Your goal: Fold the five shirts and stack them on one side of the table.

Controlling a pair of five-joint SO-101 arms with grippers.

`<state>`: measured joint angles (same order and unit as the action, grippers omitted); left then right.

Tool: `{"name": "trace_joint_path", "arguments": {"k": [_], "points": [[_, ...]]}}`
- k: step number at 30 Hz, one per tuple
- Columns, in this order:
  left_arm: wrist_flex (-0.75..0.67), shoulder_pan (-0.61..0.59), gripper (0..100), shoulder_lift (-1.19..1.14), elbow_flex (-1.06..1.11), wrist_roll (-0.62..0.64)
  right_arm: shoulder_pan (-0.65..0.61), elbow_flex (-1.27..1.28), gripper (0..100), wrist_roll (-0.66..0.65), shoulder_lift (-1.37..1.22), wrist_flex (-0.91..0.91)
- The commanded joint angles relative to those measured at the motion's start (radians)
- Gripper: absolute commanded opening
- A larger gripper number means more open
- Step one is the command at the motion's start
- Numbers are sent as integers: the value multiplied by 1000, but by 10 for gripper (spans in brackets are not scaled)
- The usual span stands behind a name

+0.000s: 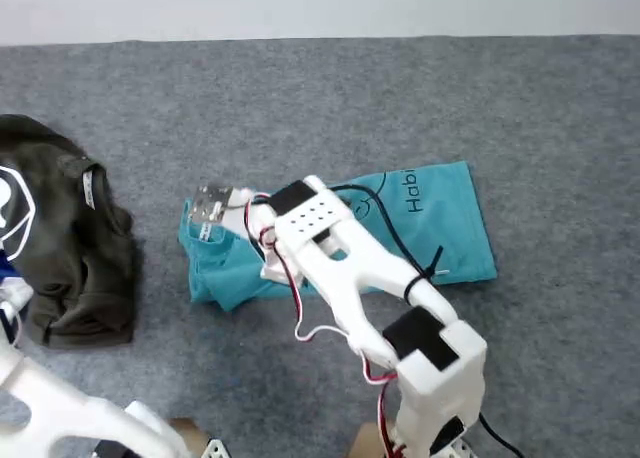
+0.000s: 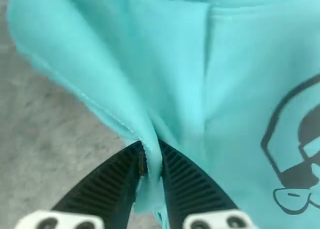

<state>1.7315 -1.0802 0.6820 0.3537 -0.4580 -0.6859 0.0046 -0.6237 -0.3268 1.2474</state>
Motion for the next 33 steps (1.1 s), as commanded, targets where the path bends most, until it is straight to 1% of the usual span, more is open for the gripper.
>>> {"name": "trace_joint_path", "arguments": {"k": [1, 4, 6, 11, 15, 22, 26, 29, 33], "points": [[5, -3, 6, 21, -2, -3, 28, -92, 124, 52, -28, 7], [5, -3, 6, 21, -2, -3, 50, -146, 206, 81, -81, 7], [5, -3, 6, 21, -2, -3, 70, -189, 241, 92, -111, 7], [5, -3, 6, 21, -2, -3, 128, -304, 245, 109, -180, 13], [5, -3, 6, 21, -2, -6, 142, -427, 245, 112, -203, 117], [-3, -2, 6, 21, -2, -6, 61, -562, 245, 114, -200, 318], [-6, -2, 6, 21, -2, -6, -4, -569, 244, 114, -214, 332], [-8, -2, 6, 21, -2, -6, -51, -574, 203, 115, -252, 331], [-8, -2, 6, 21, -2, -6, -85, -572, 74, 127, -341, 308]]}}
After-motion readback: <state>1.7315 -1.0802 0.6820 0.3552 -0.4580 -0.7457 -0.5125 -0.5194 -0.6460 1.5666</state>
